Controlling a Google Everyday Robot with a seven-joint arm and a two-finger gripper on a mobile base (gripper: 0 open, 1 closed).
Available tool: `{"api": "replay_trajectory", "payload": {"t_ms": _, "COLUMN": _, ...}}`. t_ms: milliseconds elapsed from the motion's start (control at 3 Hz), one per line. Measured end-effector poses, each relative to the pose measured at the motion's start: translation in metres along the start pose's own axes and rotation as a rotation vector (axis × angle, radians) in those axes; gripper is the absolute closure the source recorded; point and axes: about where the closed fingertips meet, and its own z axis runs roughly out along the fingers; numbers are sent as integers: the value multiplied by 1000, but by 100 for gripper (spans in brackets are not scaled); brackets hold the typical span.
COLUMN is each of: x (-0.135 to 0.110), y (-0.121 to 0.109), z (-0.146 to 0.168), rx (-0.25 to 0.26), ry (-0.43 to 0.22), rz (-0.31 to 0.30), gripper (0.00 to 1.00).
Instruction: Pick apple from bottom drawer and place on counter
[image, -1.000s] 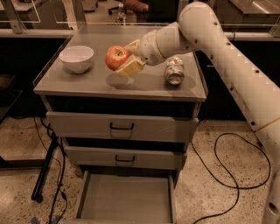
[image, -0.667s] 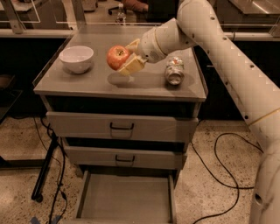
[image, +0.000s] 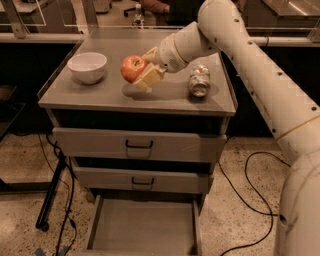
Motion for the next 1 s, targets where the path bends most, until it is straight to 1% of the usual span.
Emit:
{"api": "replay_trajectory", "payload": {"t_ms": 667, "x": 16, "y": -1, "z": 20, "rx": -71, "ry": 92, "rz": 14, "gripper": 100}}
{"api": "replay_trajectory", "payload": {"t_ms": 1000, "x": 24, "y": -2, "z": 23, "rx": -91, "ry": 124, "rz": 25, "gripper": 100}}
